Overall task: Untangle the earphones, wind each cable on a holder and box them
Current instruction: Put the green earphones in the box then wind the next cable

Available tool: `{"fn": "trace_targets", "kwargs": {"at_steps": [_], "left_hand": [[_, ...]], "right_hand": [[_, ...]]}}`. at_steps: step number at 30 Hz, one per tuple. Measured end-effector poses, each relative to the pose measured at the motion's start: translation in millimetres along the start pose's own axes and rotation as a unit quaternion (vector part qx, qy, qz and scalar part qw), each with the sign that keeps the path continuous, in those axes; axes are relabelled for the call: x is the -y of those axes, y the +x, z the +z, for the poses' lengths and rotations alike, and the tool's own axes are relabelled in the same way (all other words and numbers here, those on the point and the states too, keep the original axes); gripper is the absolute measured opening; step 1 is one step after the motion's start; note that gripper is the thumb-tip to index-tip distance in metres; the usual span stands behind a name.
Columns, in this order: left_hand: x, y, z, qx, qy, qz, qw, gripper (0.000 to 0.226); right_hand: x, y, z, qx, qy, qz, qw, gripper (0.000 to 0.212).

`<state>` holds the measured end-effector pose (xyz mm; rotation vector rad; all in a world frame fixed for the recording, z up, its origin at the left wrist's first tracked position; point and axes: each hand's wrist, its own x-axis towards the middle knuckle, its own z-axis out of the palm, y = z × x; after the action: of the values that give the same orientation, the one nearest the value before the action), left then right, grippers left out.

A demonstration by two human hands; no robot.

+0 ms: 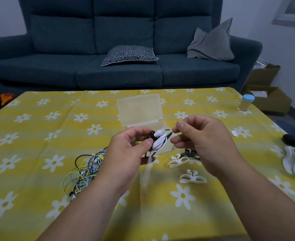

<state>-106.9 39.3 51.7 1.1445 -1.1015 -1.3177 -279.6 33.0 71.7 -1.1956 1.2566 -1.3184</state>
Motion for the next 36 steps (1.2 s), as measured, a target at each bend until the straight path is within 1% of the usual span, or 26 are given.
{"fn": "trace_targets", "kwargs": {"at_steps": [2,5,8,9,11,14,15,17,19,20,22,24,26,28,30,33,36], "left_hand": [[3,1,1,-0.006,-0.003,-0.001,1.0,0.018],[6,3,1,-0.021,0.02,0.022,0.999,0.019],[6,3,0,-0.038,0.055,0.058,0.996,0.021],[6,3,0,-0.045,0.057,0.066,0.995,0.022],[5,4,1,-0.066,0.046,0.074,0.994,0.022],[5,7,2,-0.099,-0.004,0.071,0.993,0.019],[5,7,2,-0.106,-0.027,0.063,0.992,0.017],[3,7,3,-0.118,-0.052,0.052,0.99,0.016],[3,7,4,-0.127,-0.049,0.055,0.989,0.016],[3,7,4,-0.13,-0.044,0.058,0.989,0.016],[3,6,3,-0.127,-0.032,0.066,0.989,0.016],[4,6,1,-0.131,-0.006,0.076,0.989,0.016],[7,9,-4,-0.146,0.063,0.1,0.982,0.019],[9,11,-8,-0.149,0.13,0.127,0.972,0.025],[8,13,-11,-0.137,0.167,0.138,0.967,0.028],[7,13,-13,-0.105,0.203,0.137,0.964,0.027],[8,11,-11,-0.07,0.233,0.141,0.96,0.028]], "right_hand": [[-2,0,0,0.008,-0.008,0.016,1.0,0.021],[-8,1,3,0.012,-0.021,0.085,0.996,0.029],[-13,-1,14,0.029,-0.005,0.175,0.984,0.018],[-15,-3,18,0.043,-0.005,0.199,0.979,0.022],[-18,-11,28,0.099,-0.016,0.232,0.967,0.035],[-23,-23,43,0.207,-0.011,0.253,0.945,0.037],[-26,-26,47,0.224,-0.005,0.257,0.94,0.037],[-30,-28,53,0.222,-0.017,0.247,0.943,0.023],[-32,-29,56,0.197,-0.028,0.228,0.953,0.007],[-32,-29,57,0.188,-0.023,0.223,0.956,0.003],[-33,-28,56,0.183,-0.015,0.217,0.959,0.02],[-31,-28,55,0.185,-0.033,0.203,0.961,0.028],[-28,-28,52,0.195,-0.104,0.159,0.962,0.028],[-22,-28,48,0.195,-0.185,0.093,0.959,0.028],[-13,-25,41,0.18,-0.21,0.046,0.96,0.029],[-2,-16,26,0.129,-0.226,0.004,0.965,0.03],[1,-11,16,0.095,-0.298,-0.046,0.949,0.024]]}}
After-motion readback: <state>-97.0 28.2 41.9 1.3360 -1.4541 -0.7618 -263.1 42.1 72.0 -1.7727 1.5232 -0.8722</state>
